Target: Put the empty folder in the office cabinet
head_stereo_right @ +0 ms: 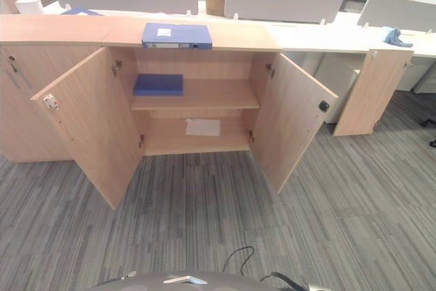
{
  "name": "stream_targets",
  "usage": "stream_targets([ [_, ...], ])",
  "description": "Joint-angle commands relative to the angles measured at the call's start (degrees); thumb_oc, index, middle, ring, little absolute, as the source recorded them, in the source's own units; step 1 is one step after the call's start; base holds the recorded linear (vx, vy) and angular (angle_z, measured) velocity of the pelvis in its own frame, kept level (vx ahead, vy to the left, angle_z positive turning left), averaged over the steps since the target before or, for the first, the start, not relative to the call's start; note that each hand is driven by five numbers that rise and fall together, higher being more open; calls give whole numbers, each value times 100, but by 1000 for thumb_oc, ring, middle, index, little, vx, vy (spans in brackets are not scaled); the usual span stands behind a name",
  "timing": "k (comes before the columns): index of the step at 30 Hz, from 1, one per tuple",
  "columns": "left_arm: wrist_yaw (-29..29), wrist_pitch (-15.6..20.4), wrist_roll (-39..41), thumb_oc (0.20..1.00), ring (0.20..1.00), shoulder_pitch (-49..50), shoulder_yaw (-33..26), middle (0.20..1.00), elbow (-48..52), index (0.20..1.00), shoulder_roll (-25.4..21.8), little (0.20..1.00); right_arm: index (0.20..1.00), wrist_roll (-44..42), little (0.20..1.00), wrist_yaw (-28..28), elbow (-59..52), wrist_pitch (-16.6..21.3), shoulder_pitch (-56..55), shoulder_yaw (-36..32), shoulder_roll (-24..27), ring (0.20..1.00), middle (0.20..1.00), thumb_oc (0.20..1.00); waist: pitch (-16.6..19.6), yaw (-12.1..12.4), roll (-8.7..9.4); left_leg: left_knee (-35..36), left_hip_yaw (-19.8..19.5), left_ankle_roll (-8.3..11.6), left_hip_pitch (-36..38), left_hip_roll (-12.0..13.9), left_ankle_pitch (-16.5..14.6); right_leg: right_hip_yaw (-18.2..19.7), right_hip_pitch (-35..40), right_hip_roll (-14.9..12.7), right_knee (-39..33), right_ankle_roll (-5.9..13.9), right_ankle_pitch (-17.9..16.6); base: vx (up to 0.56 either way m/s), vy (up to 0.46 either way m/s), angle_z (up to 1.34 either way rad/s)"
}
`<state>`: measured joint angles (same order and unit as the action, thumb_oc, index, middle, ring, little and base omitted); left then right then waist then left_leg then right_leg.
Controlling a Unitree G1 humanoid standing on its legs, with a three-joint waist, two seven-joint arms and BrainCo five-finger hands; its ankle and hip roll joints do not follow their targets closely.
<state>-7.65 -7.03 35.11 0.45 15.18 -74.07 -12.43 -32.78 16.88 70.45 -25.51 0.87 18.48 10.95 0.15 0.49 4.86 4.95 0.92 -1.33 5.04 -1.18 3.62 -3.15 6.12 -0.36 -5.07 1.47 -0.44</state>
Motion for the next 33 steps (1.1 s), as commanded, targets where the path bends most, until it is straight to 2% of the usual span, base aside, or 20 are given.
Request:
stream_targets([
  [1,-55,-99,-15,1000,1000,-335,-17,1000,-283,1000,128,1000,1000,-149,1000,10,369,-124,327,178,115,1000,1000,1000,-201,23,-54,5,-11,-92,-100,-217,-750,-398,-104,-68,7,374,11,0,0,0],
  [21,-2,-154,87,1000,1000,-298,-181,1000,-385,1000,148,1000,1000,28,1000,52,370,-62,264,178,81,1000,1000,1000,-239,5,-55,5,95,-33,-95,-122,-737,-454,-85,-48,7,337,66,0,-6,0],
  [30,1,-78,249,1000,1000,-241,-219,1000,-328,1000,159,1000,1000,174,1000,74,392,-86,274,185,105,1000,1000,1000,-323,18,-61,5,69,7,-66,-30,-718,-467,-28,29,7,253,151,39,-66,0],
  [33,-46,-7,448,1000,1000,-161,-310,1000,-255,1000,163,1000,1000,104,1000,13,333,-101,341,208,151,1000,1000,1000,-442,83,-54,1,-18,86,-27,72,-628,-528,54,109,7,131,220,146,-150,2],
])
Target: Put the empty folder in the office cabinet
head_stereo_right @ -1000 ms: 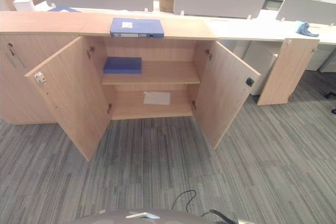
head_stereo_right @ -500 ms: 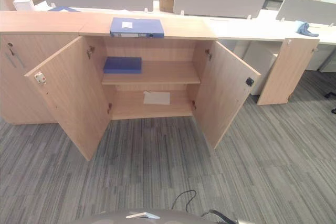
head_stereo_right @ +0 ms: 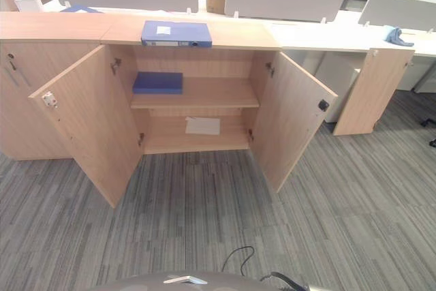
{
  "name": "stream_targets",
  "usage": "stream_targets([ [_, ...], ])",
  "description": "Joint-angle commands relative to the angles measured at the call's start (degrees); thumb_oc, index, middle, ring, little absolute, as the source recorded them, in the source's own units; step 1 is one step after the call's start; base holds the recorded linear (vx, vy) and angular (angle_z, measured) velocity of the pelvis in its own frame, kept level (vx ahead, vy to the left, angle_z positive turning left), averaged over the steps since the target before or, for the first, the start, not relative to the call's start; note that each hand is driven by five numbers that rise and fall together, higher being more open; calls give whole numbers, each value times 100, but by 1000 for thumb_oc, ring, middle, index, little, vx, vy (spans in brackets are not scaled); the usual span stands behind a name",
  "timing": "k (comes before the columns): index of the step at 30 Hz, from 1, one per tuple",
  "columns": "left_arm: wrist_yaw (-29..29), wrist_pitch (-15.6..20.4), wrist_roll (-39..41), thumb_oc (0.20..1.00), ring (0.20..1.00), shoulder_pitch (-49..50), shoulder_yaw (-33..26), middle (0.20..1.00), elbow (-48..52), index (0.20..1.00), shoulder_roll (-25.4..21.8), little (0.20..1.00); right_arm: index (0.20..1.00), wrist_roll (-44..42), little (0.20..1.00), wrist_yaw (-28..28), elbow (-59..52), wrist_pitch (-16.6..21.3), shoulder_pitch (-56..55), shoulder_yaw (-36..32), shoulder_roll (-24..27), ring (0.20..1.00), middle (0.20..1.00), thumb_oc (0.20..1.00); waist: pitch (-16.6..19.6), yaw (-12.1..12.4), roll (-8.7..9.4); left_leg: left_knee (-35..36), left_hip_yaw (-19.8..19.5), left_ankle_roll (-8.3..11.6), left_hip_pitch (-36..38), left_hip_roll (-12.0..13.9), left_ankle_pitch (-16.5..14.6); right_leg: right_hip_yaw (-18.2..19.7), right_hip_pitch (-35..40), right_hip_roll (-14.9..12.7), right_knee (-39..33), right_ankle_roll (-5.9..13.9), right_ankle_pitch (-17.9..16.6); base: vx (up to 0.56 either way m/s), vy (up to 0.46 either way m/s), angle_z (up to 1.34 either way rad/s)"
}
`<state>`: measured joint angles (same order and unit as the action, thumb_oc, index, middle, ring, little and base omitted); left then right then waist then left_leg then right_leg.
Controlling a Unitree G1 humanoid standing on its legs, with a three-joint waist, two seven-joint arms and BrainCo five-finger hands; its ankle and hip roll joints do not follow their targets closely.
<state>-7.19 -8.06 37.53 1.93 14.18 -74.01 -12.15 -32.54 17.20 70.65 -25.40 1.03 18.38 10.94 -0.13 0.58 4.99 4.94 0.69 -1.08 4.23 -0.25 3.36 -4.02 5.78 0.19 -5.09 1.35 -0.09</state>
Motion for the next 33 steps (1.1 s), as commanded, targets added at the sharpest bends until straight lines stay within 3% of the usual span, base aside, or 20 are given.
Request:
stream_targets([
  [1,-105,90,214,1000,1000,-300,-229,1000,-261,1000,130,1000,1000,75,1000,-22,307,-109,336,220,161,1000,1000,1000,-443,82,-66,-40,-13,72,39,-12,-598,-451,96,60,23,124,191,70,-71,2],
  [3,-128,86,242,1000,1000,-288,-248,1000,-263,1000,124,1000,1000,67,1000,-28,304,-103,346,228,170,1000,1000,1000,-471,93,-66,-86,-34,85,18,-3,-590,-461,97,66,45,106,197,70,-61,14],
  [8,-61,9,208,1000,1000,-217,-512,1000,-271,1000,104,1000,1000,109,1000,-152,236,-131,427,120,308,1000,1000,1000,-683,108,-14,-1282,184,103,-512,-7,-840,-579,26,-95,340,11,254,116,-60,5],
  [10,-38,4,196,1000,1000,-216,-545,1000,-248,1000,147,1000,1000,184,1000,-168,228,-134,424,62,402,1000,1000,1000,-795,100,-48,-1578,272,153,-856,10,-576,-521,26,-85,444,-13,280,131,-3,2],
  [11,-38,4,196,1000,1000,-216,-545,1000,-248,1000,147,1000,1000,184,1000,-168,228,-134,424,62,402,1000,1000,1000,-795,100,-48,-1578,272,153,-856,10,-576,-521,26,-85,444,-13,280,165,23,6],
  [13,-16,62,234,1000,1000,-186,-529,1000,-232,1000,188,1000,1000,341,1000,-68,258,-133,403,-29,479,1000,1000,1000,-885,112,-135,-1217,397,273,-1103,10,-282,-415,143,-20,449,16,363,210,33,0],
  [15,-16,62,234,1000,1000,-186,-529,1000,-232,1000,188,1000,1000,341,1000,-68,258,-133,403,-29,479,1000,1000,1000,-885,112,-135,-1217,397,273,-1103,10,-282,-415,143,-20,449,16,363,104,12,0],
  [16,-22,82,219,1000,1000,-172,-507,1000,-226,1000,200,1000,1000,346,1000,-44,259,-146,383,-46,495,1000,1000,1000,-905,136,-163,-1098,420,322,-1237,1,-137,-394,211,11,425,18,390,320,15,20],
  [17,-13,115,128,1000,1000,-119,-454,1000,-203,1000,197,1000,1000,261,1000,39,294,-141,295,-70,516,1000,1000,1000,-945,260,-268,-773,595,492,-1791,59,404,-423,452,112,372,-14,489,442,36,32],
  [18,-8,97,115,1000,1000,-96,-402,1000,-181,1000,175,1000,1000,214,1000,87,327,-128,257,-89,525,1000,1000,1000,-932,294,-314,-514,724,515,-1888,109,463,-458,558,131,375,-13,566,451,55,53],
  [22,-46,76,166,1000,1000,4,-399,1000,-168,1000,158,1000,1000,195,1000,114,457,-47,201,-56,466,1000,1000,1000,-886,370,-391,-160,819,475,-1849,141,427,-418,743,116,452,24,760,228,76,-6],
  [25,-113,-32,178,1000,1000,62,-456,1000,-172,1000,96,1000,1000,60,1000,50,662,54,224,-116,362,1000,1000,1000,-738,434,-402,-77,1021,201,-1715,-15,224,-355,945,33,460,114,970,319,163,-104],
  [28,-84,-128,203,1000,1000,48,-485,1000,-195,1000,-34,1000,1000,-251,1000,-37,801,140,239,-301,285,1000,1000,1000,-586,499,-410,-84,937,-31,-1559,-195,123,-456,1098,-177,685,225,1119,246,128,-75],
  [31,-63,-145,162,1000,1000,26,-468,1000,-191,1000,-73,1000,1000,-374,1000,-57,805,158,239,-361,267,1000,1000,1000,-532,514,-418,-84,881,-109,-1501,-264,118,-551,1104,-270,867,263,1106,142,114,-45],
  [32,-37,-184,151,1000,1000,-43,-448,1000,-184,1000,-125,1000,1000,-500,1000,-122,762,228,275,-477,249,1000,1000,1000,-490,499,-446,-75,859,-243,-1325,-378,89,-889,866,-680,1675,417,689,345,414,-24],
  [33,-39,-126,194,1000,1000,-142,-432,1000,-232,1000,-156,1000,1000,-800,1000,-289,726,440,319,-656,251,1000,1000,1000,-569,448,-531,-134,851,-399,-1025,-559,-158,-1232,270,-1509,3348,591,-181,368,444,-19],
])
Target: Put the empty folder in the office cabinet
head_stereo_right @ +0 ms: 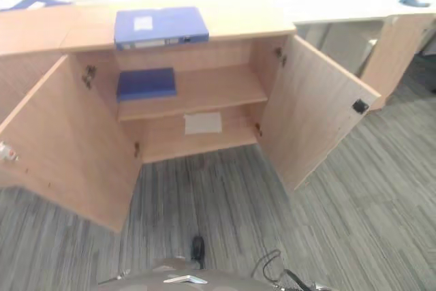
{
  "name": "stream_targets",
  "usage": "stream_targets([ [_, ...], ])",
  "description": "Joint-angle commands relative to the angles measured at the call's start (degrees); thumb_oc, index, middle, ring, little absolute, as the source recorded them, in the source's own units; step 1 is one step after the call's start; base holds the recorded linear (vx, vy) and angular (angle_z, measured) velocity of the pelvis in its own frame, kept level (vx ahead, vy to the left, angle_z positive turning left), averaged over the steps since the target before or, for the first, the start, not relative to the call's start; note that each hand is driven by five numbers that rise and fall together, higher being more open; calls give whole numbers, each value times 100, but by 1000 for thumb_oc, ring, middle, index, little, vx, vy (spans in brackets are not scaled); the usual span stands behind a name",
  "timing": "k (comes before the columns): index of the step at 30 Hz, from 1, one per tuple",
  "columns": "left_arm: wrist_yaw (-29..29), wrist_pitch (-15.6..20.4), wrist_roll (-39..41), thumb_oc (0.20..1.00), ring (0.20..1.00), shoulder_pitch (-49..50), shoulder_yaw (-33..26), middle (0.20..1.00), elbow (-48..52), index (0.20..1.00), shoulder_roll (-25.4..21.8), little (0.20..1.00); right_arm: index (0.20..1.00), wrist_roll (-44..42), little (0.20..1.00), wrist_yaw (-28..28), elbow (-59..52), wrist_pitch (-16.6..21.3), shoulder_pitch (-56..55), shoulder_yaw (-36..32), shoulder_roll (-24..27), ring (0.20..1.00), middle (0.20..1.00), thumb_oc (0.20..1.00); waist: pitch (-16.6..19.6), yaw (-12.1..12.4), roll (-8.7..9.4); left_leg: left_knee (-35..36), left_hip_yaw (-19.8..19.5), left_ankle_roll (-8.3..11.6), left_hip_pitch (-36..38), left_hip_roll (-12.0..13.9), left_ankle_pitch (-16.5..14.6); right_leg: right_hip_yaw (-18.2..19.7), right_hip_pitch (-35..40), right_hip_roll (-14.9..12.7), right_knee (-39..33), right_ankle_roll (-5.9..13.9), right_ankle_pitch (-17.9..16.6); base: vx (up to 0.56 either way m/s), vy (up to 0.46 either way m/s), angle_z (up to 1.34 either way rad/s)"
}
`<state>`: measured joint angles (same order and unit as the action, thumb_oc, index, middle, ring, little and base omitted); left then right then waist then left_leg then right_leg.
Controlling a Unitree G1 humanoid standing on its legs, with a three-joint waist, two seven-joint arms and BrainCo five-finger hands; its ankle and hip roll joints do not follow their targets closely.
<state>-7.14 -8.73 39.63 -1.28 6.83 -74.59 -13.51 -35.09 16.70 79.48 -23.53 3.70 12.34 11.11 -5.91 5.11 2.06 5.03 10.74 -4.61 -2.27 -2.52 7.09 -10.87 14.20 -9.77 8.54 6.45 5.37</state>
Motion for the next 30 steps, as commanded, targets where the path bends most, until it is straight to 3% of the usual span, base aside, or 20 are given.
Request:
stream_targets([
  [1,-50,-42,-23,1000,1000,173,301,1000,-187,1000,-16,1000,1000,-553,1000,-228,-151,266,57,-74,231,1000,1000,1000,-10,-2,-231,-145,-147,-72,-324,-371,-574,-542,-673,-624,2165,121,-758,313,340,3],
  [3,-66,74,-61,1000,1000,159,281,1000,-219,1000,-27,1000,1000,-473,1000,-100,-131,330,90,-164,219,1000,1000,1000,-80,11,-305,-139,-39,-82,-24,-310,-705,-802,-938,-1006,2200,136,-941,192,60,8],
  [4,-68,82,-62,1000,1000,163,278,1000,-191,1000,-49,1000,1000,-449,1000,-77,-144,339,96,-154,210,1000,1000,1000,-102,5,-323,-124,-13,-65,70,-276,-735,-863,-1028,-1039,2055,138,-924,242,-59,10],
  [8,-245,-88,133,1000,1000,90,394,1000,140,1000,-214,1000,1000,-557,1000,-89,-231,364,114,-7,176,1000,1000,1000,-268,-158,-447,-37,-159,71,566,-12,-931,-913,-1676,-819,1028,123,-941,203,-196,0],
  [9,-321,-167,187,1000,1000,19,451,1000,217,1000,-234,1000,1000,-577,1000,-85,-238,368,118,0,181,1000,1000,1000,-311,-271,-427,-20,-252,122,607,51,-945,-785,-1924,-722,394,127,-1214,163,-227,23],
  [12,-354,-279,168,1000,1000,-52,515,1000,263,1000,-270,1000,1000,-443,1000,-87,-263,294,58,-117,178,1000,1000,1000,-340,-521,-331,-3,-536,262,844,120,-1198,-272,-2265,-583,-602,322,-1485,311,-267,50],
  [14,-320,-268,38,1000,1000,-6,530,1000,236,1000,-257,1000,1000,-449,1000,-83,-227,237,-46,-164,225,1000,1000,1000,-263,-623,-264,-3,-706,274,947,155,-1308,-39,-2129,-411,-885,371,-1383,388,-264,89],
  [18,-284,-263,-43,1000,1000,160,467,1000,246,1000,-173,1000,1000,-347,1000,-89,-98,278,-179,-237,283,1000,1000,1000,-92,-672,-169,-3,-728,396,1093,310,-1310,24,-1775,-155,-1170,415,-1295,267,-211,67],
  [25,-262,-213,115,1000,1000,348,480,1000,339,1000,-5,1000,1000,-322,1000,-137,-232,387,-87,-220,534,1000,1000,1000,-8,-631,-57,-407,-687,584,1013,546,-1283,117,-1370,230,-1354,96,-1029,184,-189,5],
  [30,-281,-273,212,1000,1000,396,497,1000,497,1000,33,1000,1000,-334,1000,-129,-425,378,-9,-130,715,1000,1000,1000,-77,-582,-84,-933,-806,749,615,736,-815,172,-1208,479,-1354,-127,-788,133,-182,-23],
])
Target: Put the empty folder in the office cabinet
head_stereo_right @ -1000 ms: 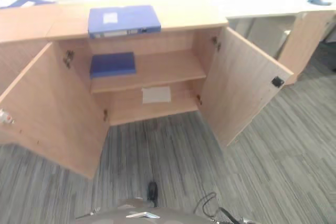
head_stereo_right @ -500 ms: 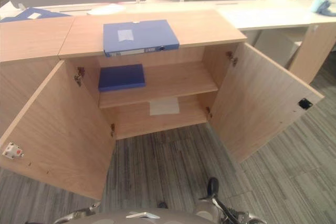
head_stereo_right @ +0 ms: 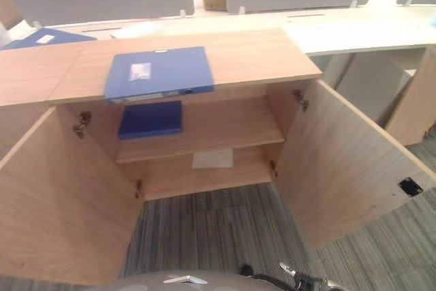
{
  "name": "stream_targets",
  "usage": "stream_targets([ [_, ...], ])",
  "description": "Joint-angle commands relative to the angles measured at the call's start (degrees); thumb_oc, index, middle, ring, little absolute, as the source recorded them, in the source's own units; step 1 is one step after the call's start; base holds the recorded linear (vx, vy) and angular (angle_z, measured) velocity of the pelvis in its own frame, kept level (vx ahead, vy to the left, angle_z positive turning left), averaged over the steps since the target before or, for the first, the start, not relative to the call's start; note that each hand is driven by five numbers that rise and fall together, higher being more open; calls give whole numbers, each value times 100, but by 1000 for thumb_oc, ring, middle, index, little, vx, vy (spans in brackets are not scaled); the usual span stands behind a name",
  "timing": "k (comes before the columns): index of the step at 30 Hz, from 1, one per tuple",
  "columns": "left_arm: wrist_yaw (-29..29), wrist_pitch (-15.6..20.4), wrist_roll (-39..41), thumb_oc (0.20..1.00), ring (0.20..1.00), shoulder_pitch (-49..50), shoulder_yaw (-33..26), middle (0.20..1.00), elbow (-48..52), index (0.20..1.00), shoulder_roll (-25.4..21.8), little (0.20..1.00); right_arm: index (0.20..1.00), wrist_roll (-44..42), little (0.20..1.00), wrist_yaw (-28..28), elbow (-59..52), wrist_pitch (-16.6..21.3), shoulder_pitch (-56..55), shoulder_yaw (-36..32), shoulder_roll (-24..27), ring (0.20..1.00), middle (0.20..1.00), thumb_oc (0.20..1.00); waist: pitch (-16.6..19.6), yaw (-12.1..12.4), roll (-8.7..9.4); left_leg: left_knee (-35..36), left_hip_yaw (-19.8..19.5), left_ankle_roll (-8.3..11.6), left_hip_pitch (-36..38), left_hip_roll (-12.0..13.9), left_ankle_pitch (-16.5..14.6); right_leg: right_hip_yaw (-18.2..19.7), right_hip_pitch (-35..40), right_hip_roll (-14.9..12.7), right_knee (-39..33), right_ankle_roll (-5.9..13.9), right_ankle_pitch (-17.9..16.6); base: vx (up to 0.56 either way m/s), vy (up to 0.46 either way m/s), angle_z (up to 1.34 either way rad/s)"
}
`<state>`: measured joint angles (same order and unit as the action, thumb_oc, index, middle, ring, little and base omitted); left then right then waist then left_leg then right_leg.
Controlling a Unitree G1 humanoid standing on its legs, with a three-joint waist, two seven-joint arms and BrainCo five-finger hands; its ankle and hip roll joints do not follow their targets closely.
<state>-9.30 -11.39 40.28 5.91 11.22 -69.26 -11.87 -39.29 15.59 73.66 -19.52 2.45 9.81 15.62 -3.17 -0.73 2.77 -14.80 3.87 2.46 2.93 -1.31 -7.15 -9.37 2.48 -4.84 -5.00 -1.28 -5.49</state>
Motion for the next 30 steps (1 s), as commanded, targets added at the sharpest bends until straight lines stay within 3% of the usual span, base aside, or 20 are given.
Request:
stream_targets([
  [1,-64,-4,160,1000,1000,-325,61,1000,-26,1000,-121,1000,1000,91,1000,-7,150,-28,136,139,291,1000,1000,1000,-358,-2,-163,972,-125,71,54,656,677,29,-37,18,0,611,328,62,-103,5],
  [4,-75,1,180,1000,1000,-325,53,1000,-16,1000,-105,1000,1000,125,1000,2,144,-47,155,154,307,1000,1000,1000,-365,-13,-174,804,-138,105,-10,707,773,57,-51,69,0,555,369,56,-96,-6],
  [5,-57,-4,183,1000,1000,-319,46,1000,-6,1000,-103,1000,1000,171,1000,-4,133,-61,158,182,312,1000,1000,1000,-388,-14,-177,477,-171,126,-193,740,947,92,-55,133,0,489,415,23,-64,12],
  [9,-67,-28,222,1000,1000,-347,57,1000,11,1000,-84,1000,1000,152,1000,-74,155,-74,170,233,290,1000,1000,1000,-450,15,-144,123,-271,104,-423,709,981,161,-15,191,0,431,455,32,-66,-2],
  [12,-97,-52,201,1000,1000,-336,73,1000,48,1000,-55,1000,1000,156,1000,-72,173,-65,138,222,278,1000,1000,1000,-491,23,-172,676,-172,110,-540,669,1017,242,50,249,0,471,506,51,26,-6],
  [16,-104,-8,88,1000,1000,-405,83,1000,-26,1000,5,1000,1000,46,1000,-103,135,-109,99,198,314,1000,1000,1000,-636,86,-197,1366,-3,271,-983,709,1416,261,234,318,0,482,621,52,52,12],
  [18,-90,62,119,1000,1000,-420,101,1000,-52,1000,26,1000,1000,79,1000,-58,138,-101,63,227,341,1000,1000,1000,-685,126,-209,1401,-74,277,-1109,660,1460,273,305,325,0,477,659,83,67,-3],
  [19,-105,82,139,1000,1000,-410,80,1000,-31,1000,36,1000,1000,92,1000,-61,131,-126,70,226,341,1000,1000,1000,-676,129,-186,1477,-27,195,-960,599,1239,263,296,280,0,484,668,90,108,-21],
  [21,-120,88,158,1000,1000,-447,58,1000,-15,1000,11,1000,1000,-40,1000,-97,141,-110,52,276,308,1000,1000,1000,-655,129,-184,1625,7,132,-806,533,1089,179,247,218,0,506,645,68,112,-41],
  [25,-120,18,15,1000,1000,-499,121,1000,9,1000,-79,1000,1000,-206,1000,-40,99,-33,-52,321,242,1000,1000,1000,-614,101,-242,1913,19,94,-596,458,1027,31,168,189,0,552,638,51,76,-13],
  [30,-88,200,12,1000,1000,-515,216,1000,-13,1000,-120,1000,1000,-300,1000,-66,4,10,-119,375,180,1000,1000,1000,-558,43,-285,1980,-13,54,-586,348,933,17,35,178,0,594,616,18,73,5],
])
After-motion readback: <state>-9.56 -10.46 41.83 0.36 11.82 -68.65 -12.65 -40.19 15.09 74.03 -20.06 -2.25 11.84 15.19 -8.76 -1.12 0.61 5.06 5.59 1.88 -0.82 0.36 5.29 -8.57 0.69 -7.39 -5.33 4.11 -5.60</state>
